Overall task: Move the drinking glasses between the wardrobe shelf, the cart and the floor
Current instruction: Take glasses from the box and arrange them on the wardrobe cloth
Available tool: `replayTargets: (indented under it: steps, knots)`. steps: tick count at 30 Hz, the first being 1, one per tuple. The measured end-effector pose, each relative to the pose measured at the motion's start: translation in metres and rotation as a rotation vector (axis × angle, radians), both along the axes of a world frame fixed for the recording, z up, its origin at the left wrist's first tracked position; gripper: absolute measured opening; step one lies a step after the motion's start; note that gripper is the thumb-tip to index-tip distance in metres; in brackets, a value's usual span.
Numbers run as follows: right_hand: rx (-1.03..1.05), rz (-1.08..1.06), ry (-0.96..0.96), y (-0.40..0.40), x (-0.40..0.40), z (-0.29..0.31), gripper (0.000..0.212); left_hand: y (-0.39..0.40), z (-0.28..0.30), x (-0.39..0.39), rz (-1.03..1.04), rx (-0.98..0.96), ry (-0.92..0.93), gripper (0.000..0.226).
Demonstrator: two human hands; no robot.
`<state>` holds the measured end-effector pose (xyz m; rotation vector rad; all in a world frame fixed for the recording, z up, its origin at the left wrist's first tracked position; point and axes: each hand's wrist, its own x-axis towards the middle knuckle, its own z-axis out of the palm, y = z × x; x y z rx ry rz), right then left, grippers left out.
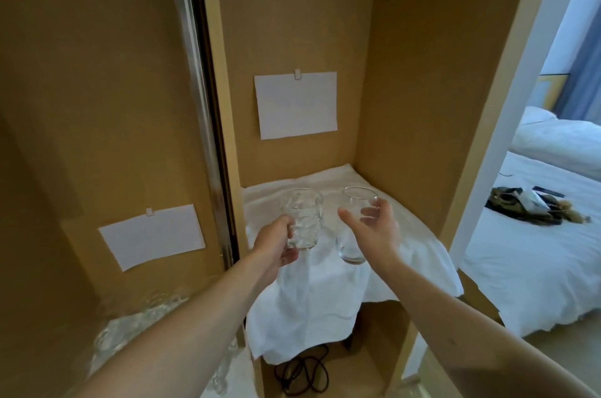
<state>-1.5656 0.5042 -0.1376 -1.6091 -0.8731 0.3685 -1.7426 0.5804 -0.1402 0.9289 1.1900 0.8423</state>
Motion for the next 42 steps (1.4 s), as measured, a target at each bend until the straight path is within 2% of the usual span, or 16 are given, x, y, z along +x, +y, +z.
replayTargets:
  steps: [9, 19, 33, 42]
  knots:
    - [-0.101, -0.003, -0.004, 0.061, 0.015, -0.025, 0.082, 0.061, -0.036, 0.026, -0.003, -0.103, -0.01, 0.028]
    - [-0.132, 0.023, -0.04, 0.116, 0.04, -0.054, 0.081, 0.096, -0.056, 0.053, 0.109, -0.16, -0.039, 0.026]
    - [-0.153, 0.274, 0.002, 0.216, 0.108, -0.084, 0.083, 0.134, -0.073, 0.106, 0.37, -0.176, -0.076, 0.015]
    - [-0.138, 0.465, 0.008, 0.243, 0.127, -0.115, 0.092, 0.137, -0.088, 0.136, 0.461, -0.2, -0.106, 0.016]
